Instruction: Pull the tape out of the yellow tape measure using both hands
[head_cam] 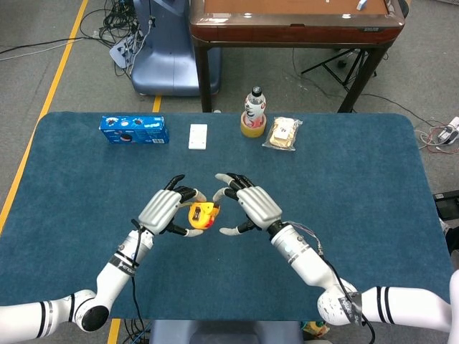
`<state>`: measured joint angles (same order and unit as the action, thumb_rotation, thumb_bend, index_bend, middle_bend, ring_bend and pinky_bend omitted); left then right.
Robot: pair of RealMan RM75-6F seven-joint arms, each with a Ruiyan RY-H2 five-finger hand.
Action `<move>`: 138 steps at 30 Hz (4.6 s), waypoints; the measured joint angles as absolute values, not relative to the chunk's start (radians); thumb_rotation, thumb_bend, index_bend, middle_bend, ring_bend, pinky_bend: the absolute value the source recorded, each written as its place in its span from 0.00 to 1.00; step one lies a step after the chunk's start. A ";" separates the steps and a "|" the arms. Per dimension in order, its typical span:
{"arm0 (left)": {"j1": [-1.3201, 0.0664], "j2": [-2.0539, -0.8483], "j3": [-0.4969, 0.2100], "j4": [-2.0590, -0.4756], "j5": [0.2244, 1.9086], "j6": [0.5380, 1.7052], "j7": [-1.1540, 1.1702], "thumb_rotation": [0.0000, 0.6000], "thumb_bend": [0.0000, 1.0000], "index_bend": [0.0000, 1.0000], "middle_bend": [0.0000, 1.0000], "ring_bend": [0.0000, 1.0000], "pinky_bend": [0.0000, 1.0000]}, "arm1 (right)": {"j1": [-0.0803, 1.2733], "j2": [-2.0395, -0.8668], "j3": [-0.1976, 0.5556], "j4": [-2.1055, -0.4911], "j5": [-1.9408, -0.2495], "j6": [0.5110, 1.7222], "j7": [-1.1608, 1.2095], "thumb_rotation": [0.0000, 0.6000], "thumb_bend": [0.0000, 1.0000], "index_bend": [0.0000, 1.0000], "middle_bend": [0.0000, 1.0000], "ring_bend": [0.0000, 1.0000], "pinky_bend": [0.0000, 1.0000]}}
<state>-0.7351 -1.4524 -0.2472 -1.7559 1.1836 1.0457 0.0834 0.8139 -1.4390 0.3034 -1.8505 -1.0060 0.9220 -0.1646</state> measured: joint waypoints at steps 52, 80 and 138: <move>-0.725 -1.444 -0.237 -1.709 1.188 1.044 0.044 1.00 0.11 0.49 0.51 0.30 0.00 | 0.860 -1.486 0.294 -1.795 -0.943 0.959 -0.157 1.00 0.24 0.69 0.27 0.00 0.00; -0.717 -1.443 -0.234 -1.693 1.191 1.041 0.025 1.00 0.11 0.49 0.51 0.30 0.00 | 0.860 -1.484 0.292 -1.779 -0.933 0.959 -0.149 1.00 0.51 0.73 0.31 0.01 0.00; -0.660 -1.388 -0.101 -1.341 1.420 0.950 -0.410 1.00 0.11 0.50 0.53 0.31 0.00 | 0.615 -1.007 0.256 -2.031 -1.178 0.988 0.161 1.00 0.58 0.74 0.32 0.04 0.00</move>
